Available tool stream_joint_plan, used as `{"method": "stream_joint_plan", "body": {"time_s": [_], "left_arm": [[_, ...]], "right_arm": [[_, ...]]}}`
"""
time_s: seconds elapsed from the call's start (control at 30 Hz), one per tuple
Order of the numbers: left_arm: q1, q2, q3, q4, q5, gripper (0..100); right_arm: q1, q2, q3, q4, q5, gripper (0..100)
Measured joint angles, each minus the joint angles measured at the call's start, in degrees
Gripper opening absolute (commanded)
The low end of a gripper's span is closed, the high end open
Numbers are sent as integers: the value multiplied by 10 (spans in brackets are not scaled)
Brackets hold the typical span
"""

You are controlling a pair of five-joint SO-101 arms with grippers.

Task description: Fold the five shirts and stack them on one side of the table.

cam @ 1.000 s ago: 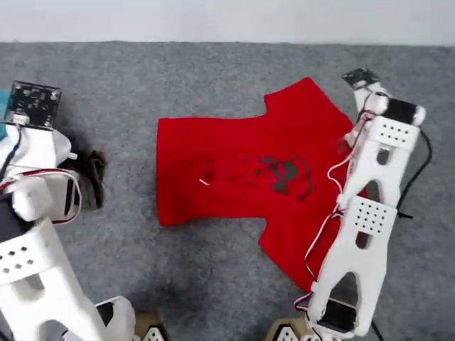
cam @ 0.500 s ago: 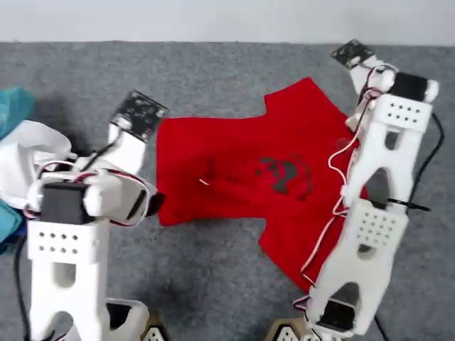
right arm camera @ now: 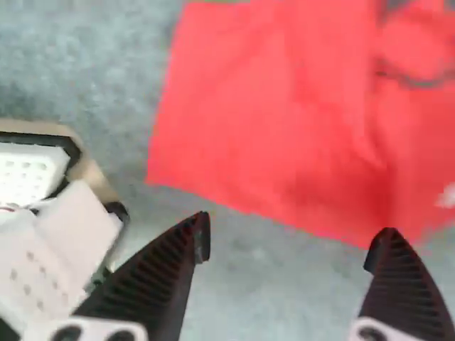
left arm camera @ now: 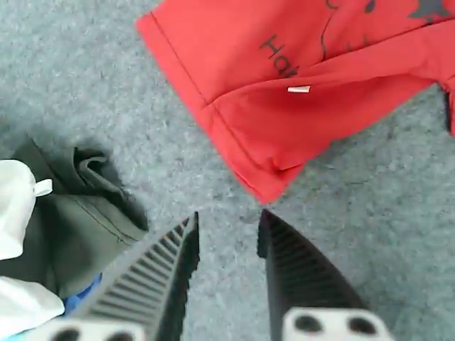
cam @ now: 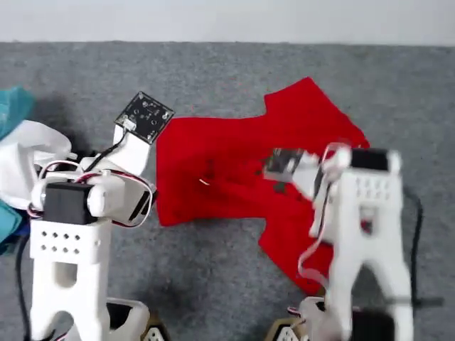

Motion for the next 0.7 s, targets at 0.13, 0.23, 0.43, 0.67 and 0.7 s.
{"method": "stream_joint_plan", "body": {"time_s": [0.13, 0.23, 0.43, 0.67, 0.7], "left_arm": [[0, 0, 0, 0, 0, 130], [0, 0, 0, 0, 0, 130], [0, 0, 0, 0, 0, 130], [0, 0, 0, 0, 0, 130], [0, 0, 0, 0, 0, 130]], "right_arm": [[-60, -106, 149, -30, -21, 346], [-88, -143, 219, -48, -31, 345], [-99, -152, 302, -142, -34, 345], [-98, -153, 308, -205, -34, 346], [-93, -153, 311, -209, -34, 346]]}}
